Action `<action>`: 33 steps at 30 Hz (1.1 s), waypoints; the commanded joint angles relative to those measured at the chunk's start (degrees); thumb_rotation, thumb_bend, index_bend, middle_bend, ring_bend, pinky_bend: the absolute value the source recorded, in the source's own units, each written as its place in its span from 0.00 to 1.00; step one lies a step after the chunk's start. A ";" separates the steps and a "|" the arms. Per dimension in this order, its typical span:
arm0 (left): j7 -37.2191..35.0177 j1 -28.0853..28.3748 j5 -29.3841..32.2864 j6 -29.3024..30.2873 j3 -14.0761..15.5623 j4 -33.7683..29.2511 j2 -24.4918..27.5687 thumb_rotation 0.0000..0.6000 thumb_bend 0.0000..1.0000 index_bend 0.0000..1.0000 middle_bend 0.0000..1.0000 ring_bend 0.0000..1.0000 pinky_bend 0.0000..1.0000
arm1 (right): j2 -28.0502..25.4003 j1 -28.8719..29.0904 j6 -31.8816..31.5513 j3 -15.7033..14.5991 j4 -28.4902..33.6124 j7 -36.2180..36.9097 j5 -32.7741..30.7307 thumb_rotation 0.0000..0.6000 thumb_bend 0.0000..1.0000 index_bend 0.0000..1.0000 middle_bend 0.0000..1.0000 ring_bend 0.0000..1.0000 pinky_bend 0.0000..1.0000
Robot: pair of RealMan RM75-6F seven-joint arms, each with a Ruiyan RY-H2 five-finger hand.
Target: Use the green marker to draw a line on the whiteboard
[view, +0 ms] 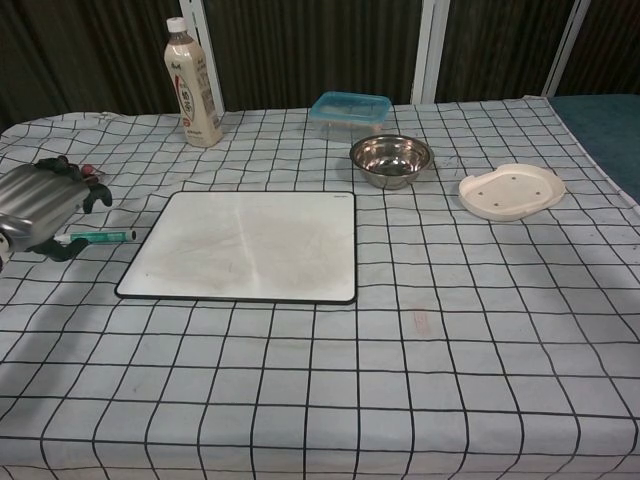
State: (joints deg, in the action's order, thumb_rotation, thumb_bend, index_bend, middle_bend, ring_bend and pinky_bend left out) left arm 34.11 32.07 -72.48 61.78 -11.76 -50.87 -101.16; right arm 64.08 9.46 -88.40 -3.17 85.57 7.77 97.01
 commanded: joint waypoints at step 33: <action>-6.15 4.00 0.59 -3.59 1.10 15.72 -7.36 1.00 0.37 0.52 0.47 0.25 0.11 | -2.25 0.32 7.15 0.00 3.65 -2.92 -2.06 1.00 0.32 0.00 0.00 0.00 0.01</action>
State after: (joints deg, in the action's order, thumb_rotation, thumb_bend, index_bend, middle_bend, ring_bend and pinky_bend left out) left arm 28.00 36.04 -71.86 58.20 -10.69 -35.19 -108.47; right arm 61.83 9.77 -81.26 -3.17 89.22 4.86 94.95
